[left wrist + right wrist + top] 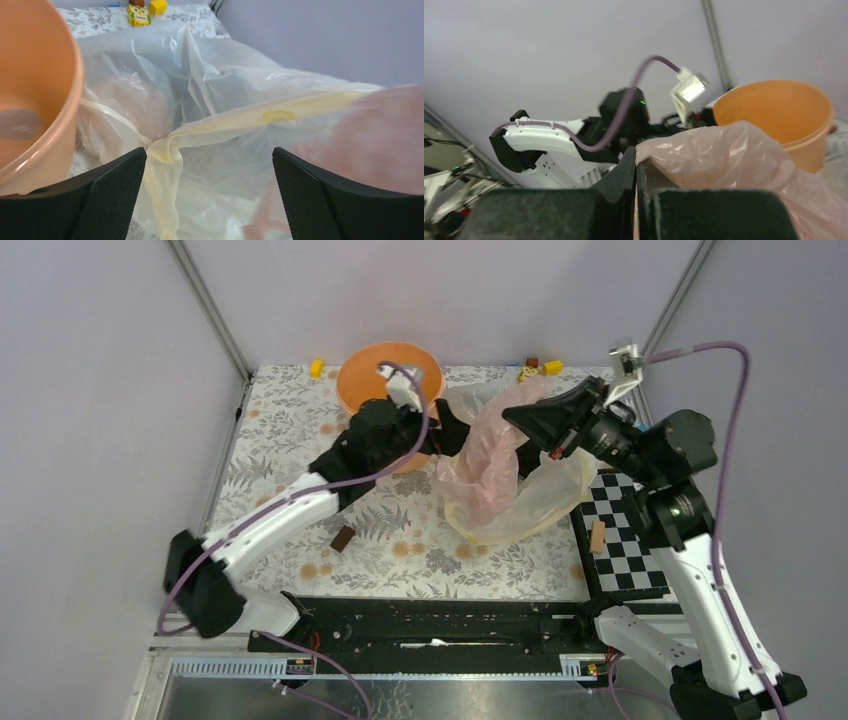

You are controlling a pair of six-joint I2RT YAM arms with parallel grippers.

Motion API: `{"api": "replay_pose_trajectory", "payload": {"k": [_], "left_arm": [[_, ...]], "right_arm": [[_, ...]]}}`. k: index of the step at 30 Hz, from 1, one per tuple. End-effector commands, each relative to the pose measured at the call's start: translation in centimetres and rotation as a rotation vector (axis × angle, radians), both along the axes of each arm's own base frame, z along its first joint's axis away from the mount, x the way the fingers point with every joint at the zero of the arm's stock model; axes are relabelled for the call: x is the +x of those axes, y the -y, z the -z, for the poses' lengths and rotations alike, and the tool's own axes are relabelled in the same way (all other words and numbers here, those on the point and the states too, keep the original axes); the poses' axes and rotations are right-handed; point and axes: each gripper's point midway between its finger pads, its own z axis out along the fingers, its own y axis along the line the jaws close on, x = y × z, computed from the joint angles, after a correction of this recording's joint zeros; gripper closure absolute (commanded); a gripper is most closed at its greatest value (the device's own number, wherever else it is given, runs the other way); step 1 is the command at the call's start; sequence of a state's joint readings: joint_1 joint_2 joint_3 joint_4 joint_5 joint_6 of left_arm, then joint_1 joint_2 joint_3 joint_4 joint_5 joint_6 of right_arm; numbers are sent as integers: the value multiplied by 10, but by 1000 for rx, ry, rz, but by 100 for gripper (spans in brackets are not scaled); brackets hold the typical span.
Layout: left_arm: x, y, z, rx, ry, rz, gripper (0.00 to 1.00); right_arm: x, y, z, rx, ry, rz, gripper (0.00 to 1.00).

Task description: Put the trash bags into the trash bin

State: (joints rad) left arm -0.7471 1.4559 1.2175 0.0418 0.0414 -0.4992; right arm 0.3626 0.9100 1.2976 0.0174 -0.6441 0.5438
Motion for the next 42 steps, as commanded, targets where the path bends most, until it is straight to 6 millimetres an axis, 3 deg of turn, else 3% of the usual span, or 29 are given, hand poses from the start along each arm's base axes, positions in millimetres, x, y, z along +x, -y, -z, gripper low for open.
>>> {"api": "replay_pose_trajectory", "payload": {"k": [1,3,6,11,12,14,15,18,23,26,29,31,35,42], "left_arm": [[-23,-55,-4,0,-44,-98,1],[-36,-83,-1,22,-63,-146,1],[-59,-117,-11,24,-37,-183,1],[-88,-136,-18,17,11,-149,1],[-92,-137,-15,10,13,-141,1],[-95,-137,-8,0,13,-133,1],[-96,-137,-1,3,7,-133,1],[-93,-135,22,38,-35,-134,1],[-77,-141,72,119,-174,-241,1],[-74,-140,97,141,-241,-281,1],[-72,-146,117,189,-270,-340,1],[-72,-153,127,202,-290,-392,1],[-77,-161,146,216,-332,-430,1],[-85,-164,178,247,-387,-447,1]], "right_arm": [[-4,-22,8,82,-60,-192,100],[6,-34,26,81,-119,-240,100],[15,-65,60,12,-200,-269,100],[32,-114,99,-125,-281,-259,98],[36,-119,106,-138,-305,-268,80],[45,-121,116,-180,-331,-242,33],[51,-118,124,-210,-355,-195,22],[71,-91,140,-298,-372,20,11],[94,-24,159,-476,-378,389,1],[111,28,179,-625,-397,669,0],[120,64,207,-787,-418,851,0],[124,74,226,-854,-439,908,0],[136,74,269,-900,-502,922,0],[176,75,343,-769,-677,845,0]]}}
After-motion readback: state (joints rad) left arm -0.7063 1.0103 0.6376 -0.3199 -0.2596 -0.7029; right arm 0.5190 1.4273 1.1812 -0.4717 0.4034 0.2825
